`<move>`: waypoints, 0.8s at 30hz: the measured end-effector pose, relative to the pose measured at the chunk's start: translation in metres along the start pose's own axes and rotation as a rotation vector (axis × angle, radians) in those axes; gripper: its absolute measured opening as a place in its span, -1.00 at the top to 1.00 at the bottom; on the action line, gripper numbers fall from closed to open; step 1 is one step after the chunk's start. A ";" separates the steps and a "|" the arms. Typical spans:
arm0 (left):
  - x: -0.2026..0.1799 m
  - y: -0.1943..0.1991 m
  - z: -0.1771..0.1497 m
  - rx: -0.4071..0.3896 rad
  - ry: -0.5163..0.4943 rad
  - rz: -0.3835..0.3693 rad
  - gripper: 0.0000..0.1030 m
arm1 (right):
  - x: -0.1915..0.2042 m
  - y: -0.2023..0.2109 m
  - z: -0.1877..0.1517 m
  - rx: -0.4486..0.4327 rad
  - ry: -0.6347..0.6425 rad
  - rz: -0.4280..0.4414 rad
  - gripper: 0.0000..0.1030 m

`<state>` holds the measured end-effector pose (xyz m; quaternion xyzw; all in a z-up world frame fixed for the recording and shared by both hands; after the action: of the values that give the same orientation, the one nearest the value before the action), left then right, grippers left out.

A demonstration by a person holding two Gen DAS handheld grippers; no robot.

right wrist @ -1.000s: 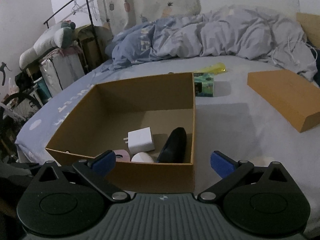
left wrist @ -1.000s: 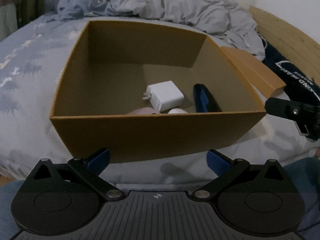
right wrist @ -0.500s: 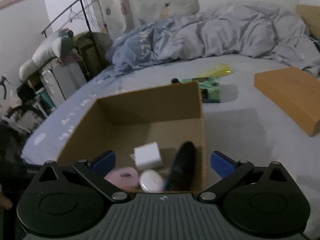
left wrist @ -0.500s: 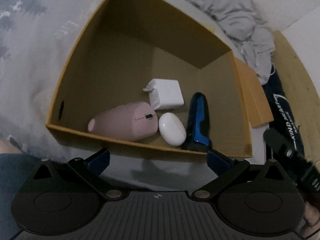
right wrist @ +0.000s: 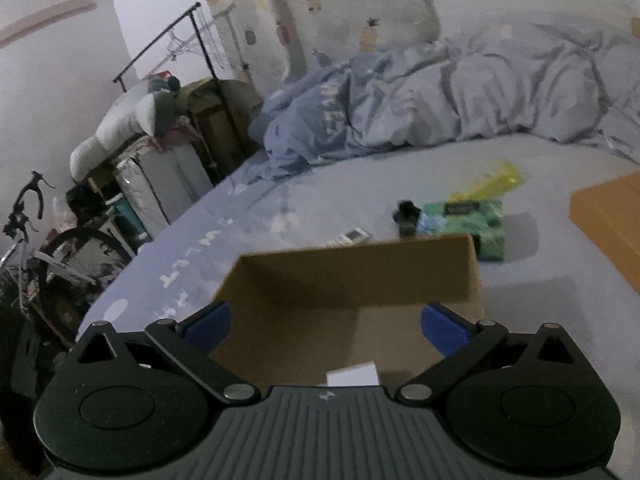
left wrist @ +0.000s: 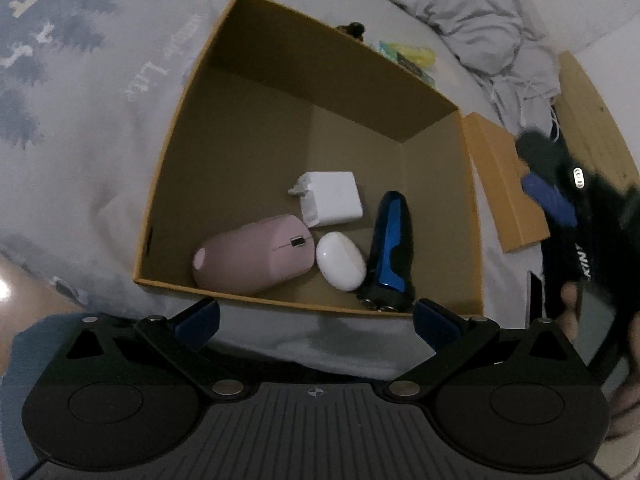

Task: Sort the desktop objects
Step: 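Lower the left tool onto the white remote control and close it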

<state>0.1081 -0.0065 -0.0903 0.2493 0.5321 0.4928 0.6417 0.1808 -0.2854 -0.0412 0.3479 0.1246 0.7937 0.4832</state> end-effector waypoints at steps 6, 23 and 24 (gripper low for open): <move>-0.022 0.038 0.023 -0.140 -0.102 0.024 -1.00 | 0.002 -0.008 0.030 -0.021 -0.028 0.077 -1.00; -0.068 0.048 0.173 -0.437 -0.320 0.212 -1.00 | -0.015 -0.054 0.105 -0.072 0.008 0.052 -1.00; -0.070 0.044 0.181 -0.449 -0.338 0.223 -1.00 | -0.018 -0.058 0.108 -0.074 -0.001 0.051 -1.00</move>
<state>0.2636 -0.0152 0.0335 0.2365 0.2651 0.6171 0.7022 0.2982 -0.2865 -0.0021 0.3331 0.0861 0.8098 0.4753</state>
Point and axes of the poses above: each gripper's, at about its wrist camera, not at the fingertips, and y roughly against the way its jaws point, x to its left, z to its top, the point moved 1 cm from there along -y, roughly the way its jaws point, and after that the axes turned 3 degrees about -y, right-handed, at the moved point
